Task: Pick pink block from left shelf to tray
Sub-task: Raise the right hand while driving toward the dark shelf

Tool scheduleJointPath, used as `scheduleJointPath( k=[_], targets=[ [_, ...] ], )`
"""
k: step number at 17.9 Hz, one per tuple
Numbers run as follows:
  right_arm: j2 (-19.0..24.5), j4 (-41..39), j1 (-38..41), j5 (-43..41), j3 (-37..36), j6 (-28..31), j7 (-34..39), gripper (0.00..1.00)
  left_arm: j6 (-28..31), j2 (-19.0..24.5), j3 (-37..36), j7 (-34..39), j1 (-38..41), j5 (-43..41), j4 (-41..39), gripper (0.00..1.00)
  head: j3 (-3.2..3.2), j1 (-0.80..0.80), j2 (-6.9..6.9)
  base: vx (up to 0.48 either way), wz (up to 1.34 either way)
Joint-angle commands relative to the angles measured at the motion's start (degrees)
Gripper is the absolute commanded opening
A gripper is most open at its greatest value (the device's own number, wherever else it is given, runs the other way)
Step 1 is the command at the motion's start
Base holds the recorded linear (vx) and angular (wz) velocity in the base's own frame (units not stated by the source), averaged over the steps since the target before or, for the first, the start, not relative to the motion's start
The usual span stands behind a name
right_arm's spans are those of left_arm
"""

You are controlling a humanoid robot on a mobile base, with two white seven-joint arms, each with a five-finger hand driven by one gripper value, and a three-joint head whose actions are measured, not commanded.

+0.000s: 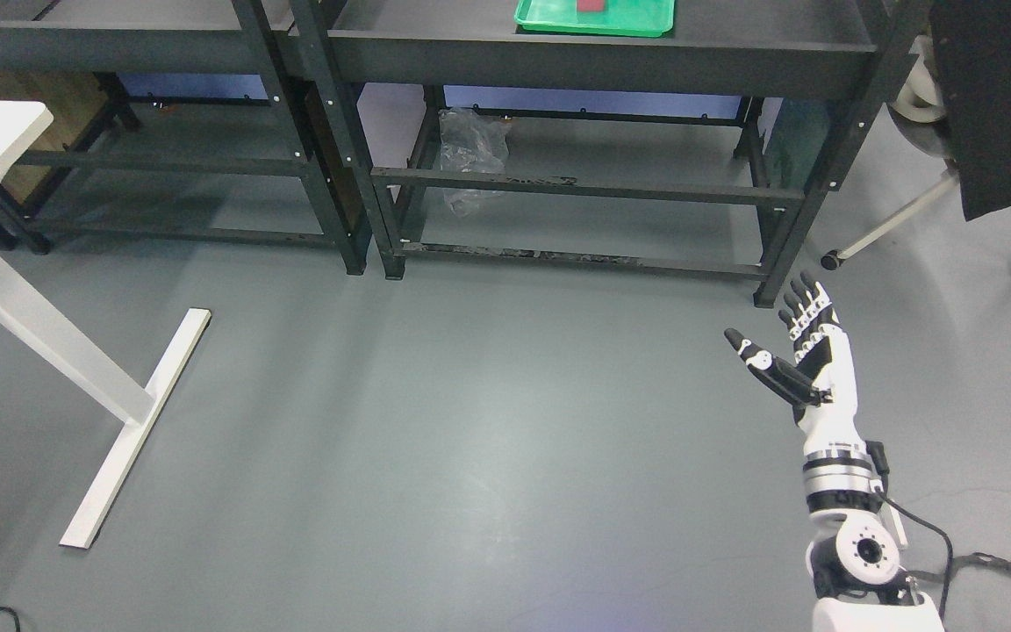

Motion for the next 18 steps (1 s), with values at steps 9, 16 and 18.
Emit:
scheduleJointPath(
  k=[9, 16, 18],
  targets=[
    [-1.0, -1.1, 1.3, -0.1, 0.4, 0.0, -0.6, 1.00, 0.0, 1.0, 0.0, 0.0, -1.7, 0.0, -1.0, 1.00, 0.00, 0.00, 0.00, 0.000, 0.00],
    [-1.0, -1.1, 1.3, 24.5, 0.8, -1.9, -10.9, 0.99, 0.0, 1.0, 0.0, 0.0, -1.7, 0.0, -1.0, 1.00, 0.00, 0.00, 0.00, 0.000, 0.00],
    [-1.0, -1.2, 1.3, 30.1, 0.8, -1.1, -13.4, 0.99, 0.0, 1.0, 0.0, 0.0, -1.7, 0.0, -1.0, 1.00, 0.00, 0.00, 0.00, 0.000, 0.00]
  ],
)
